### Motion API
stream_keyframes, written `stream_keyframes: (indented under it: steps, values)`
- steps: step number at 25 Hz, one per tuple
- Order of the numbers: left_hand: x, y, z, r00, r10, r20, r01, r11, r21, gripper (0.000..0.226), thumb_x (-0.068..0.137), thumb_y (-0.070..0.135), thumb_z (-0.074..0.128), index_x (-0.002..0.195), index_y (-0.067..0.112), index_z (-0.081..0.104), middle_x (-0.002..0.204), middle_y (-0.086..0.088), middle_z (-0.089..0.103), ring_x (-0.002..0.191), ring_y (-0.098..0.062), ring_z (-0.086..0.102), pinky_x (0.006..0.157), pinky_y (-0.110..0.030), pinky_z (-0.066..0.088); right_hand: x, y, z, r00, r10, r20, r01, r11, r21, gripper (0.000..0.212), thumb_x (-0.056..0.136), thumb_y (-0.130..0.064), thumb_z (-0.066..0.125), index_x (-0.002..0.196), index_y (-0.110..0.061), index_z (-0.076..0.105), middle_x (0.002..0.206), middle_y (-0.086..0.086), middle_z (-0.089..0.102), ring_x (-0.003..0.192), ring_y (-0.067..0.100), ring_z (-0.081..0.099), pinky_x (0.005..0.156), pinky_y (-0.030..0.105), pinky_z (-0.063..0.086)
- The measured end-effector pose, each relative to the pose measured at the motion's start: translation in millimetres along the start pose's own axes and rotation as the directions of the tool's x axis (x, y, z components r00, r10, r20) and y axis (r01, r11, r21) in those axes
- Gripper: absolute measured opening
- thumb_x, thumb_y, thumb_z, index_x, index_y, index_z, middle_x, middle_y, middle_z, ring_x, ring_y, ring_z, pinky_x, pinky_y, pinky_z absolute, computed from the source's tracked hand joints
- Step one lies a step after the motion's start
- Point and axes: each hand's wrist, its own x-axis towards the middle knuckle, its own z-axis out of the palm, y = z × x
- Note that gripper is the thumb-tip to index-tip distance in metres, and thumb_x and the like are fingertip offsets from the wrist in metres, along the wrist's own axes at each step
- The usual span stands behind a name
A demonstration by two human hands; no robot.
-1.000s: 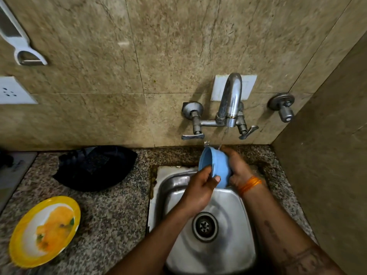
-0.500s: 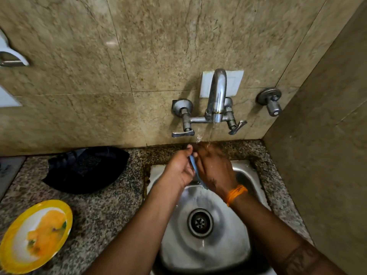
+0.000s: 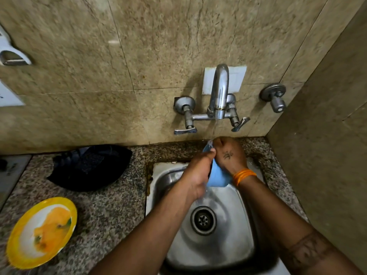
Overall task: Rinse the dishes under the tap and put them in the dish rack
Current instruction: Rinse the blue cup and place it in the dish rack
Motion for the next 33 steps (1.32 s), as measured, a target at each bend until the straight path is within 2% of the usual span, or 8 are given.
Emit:
stream_keyframes:
  steps: [1,3,7,14,19,24,28,33]
  values:
    - [-1,8,0,0.999,-0.024,0.029,0.028,0.991,-0.129,0.039,0.107,0.04,0.045,0.097,0.012,0.069,0.073,-0.007,0.076,0.061,-0.014,0.073,0.073,-0.026,0.064,-2,-9,-1,0.997,-0.072,-0.042,0.068,0.993,-0.096,0.038,0.102,-0.031,0.045,0.08,-0.009,0.066,0.088,0.021,0.072,0.084,0.04,0.066,0.067,0.039,0.045]
    - [2,27,-2,0.998,-0.038,0.051,0.053,0.946,-0.319,0.043,0.107,0.044,0.042,0.091,0.014,0.067,0.055,-0.001,0.07,0.042,-0.008,0.064,0.082,-0.022,0.057,-13,-24,1,0.965,-0.237,-0.109,0.196,0.934,-0.299,0.038,0.103,-0.038,0.041,0.091,-0.014,0.069,0.092,0.016,0.072,0.089,0.036,0.066,0.069,0.037,0.045]
    - [15,41,-9,0.997,-0.075,-0.007,0.067,0.929,-0.365,0.039,0.106,0.038,0.045,0.095,0.012,0.072,0.078,-0.007,0.077,0.083,-0.022,0.072,0.088,-0.035,0.055,-40,-19,20,0.902,-0.416,-0.114,0.342,0.852,-0.397,0.046,0.104,-0.032,0.042,0.141,-0.008,0.056,0.142,0.016,0.058,0.138,0.034,0.047,0.111,0.047,0.041]
    - [25,17,-24,0.983,-0.12,-0.141,0.015,0.809,-0.587,0.031,0.105,0.015,0.037,0.092,-0.003,0.059,0.072,-0.023,0.072,0.07,-0.035,0.07,0.063,-0.043,0.056,-80,46,45,0.828,-0.557,-0.065,0.527,0.812,-0.252,0.061,0.106,-0.027,0.041,0.161,-0.007,0.023,0.17,0.011,0.015,0.158,0.03,0.008,0.126,0.051,0.018]
    - [30,17,-42,0.968,-0.093,-0.231,-0.067,0.796,-0.601,0.029,0.102,0.01,0.031,0.093,0.005,0.058,0.086,-0.019,0.065,0.075,-0.031,0.064,0.069,-0.044,0.055,-81,60,43,0.965,-0.118,-0.234,0.166,0.966,0.199,0.067,0.106,-0.049,0.038,0.162,-0.016,0.022,0.17,0.004,0.02,0.156,0.015,0.019,0.125,0.043,0.026]
    - [16,1,-61,0.968,-0.131,-0.215,-0.045,0.752,-0.658,0.05,0.103,0.022,0.024,0.143,0.005,0.051,0.14,-0.031,0.056,0.128,-0.044,0.055,0.114,-0.065,0.033,-26,39,-8,0.943,0.232,-0.237,-0.009,0.734,0.679,0.074,0.094,-0.011,0.068,0.158,-0.022,0.032,0.159,-0.003,0.042,0.141,0.016,0.046,0.116,0.044,0.042]
    - [0,-7,-61,0.97,-0.097,-0.222,-0.097,0.685,-0.722,0.032,0.103,0.023,0.023,0.116,0.015,0.05,0.136,-0.028,0.053,0.139,-0.043,0.046,0.118,-0.064,0.027,-9,3,-29,0.948,0.22,-0.231,0.021,0.68,0.733,0.052,0.083,-0.001,0.062,0.128,-0.026,0.056,0.12,-0.005,0.066,0.119,0.019,0.064,0.09,0.031,0.054]
    - [-21,-17,-60,0.967,-0.008,-0.255,-0.174,0.712,-0.68,0.03,0.101,0.019,0.027,0.081,0.017,0.05,0.099,-0.02,0.059,0.104,-0.036,0.055,0.118,-0.061,0.03,-26,-5,-39,0.95,0.008,-0.312,0.118,0.916,0.385,0.038,0.079,-0.015,0.062,0.116,-0.022,0.057,0.105,-0.005,0.059,0.093,0.014,0.055,0.085,0.028,0.046]
